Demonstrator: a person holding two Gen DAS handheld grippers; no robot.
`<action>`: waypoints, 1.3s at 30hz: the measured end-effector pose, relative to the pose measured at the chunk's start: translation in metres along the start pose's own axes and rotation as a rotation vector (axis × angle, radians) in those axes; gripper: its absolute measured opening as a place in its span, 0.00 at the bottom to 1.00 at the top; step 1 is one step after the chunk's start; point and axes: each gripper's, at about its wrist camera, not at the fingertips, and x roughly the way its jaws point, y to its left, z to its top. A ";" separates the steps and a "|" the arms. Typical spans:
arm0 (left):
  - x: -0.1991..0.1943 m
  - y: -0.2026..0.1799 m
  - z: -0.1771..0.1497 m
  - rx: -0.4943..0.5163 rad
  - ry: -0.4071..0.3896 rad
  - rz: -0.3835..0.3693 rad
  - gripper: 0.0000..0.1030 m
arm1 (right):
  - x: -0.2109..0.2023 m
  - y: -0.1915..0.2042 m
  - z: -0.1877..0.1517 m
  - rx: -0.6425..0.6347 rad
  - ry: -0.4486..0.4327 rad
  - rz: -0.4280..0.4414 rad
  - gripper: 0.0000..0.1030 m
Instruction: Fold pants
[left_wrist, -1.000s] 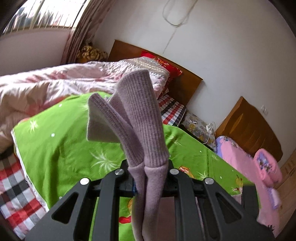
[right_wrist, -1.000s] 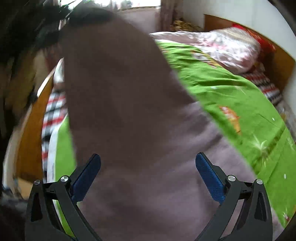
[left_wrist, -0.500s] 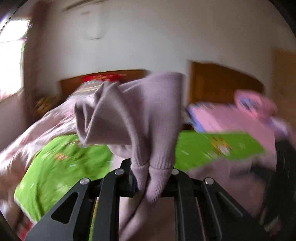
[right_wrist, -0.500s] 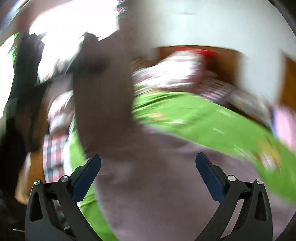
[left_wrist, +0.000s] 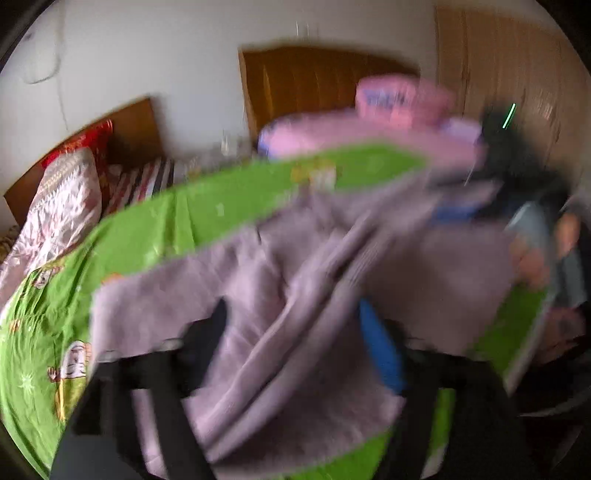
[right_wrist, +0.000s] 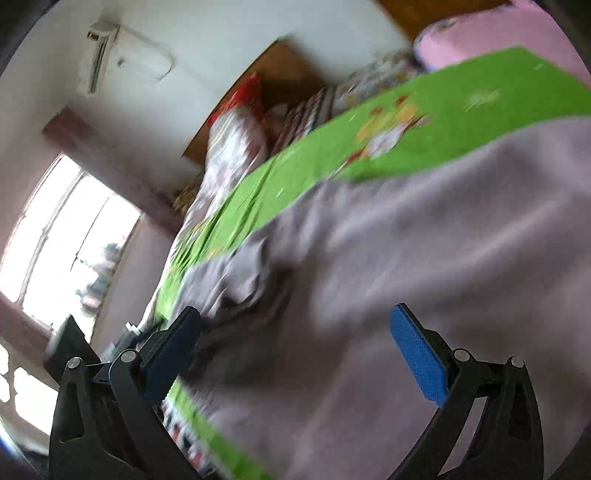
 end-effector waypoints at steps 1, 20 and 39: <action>-0.018 0.006 -0.001 -0.029 -0.055 -0.028 0.95 | 0.001 0.003 -0.005 -0.009 0.024 0.017 0.96; -0.035 0.104 -0.105 -0.361 0.058 0.203 0.98 | 0.080 0.074 -0.025 -0.069 0.322 -0.049 0.96; -0.023 0.110 -0.108 -0.344 0.069 0.174 0.99 | 0.053 0.085 -0.016 -0.171 0.134 -0.110 0.20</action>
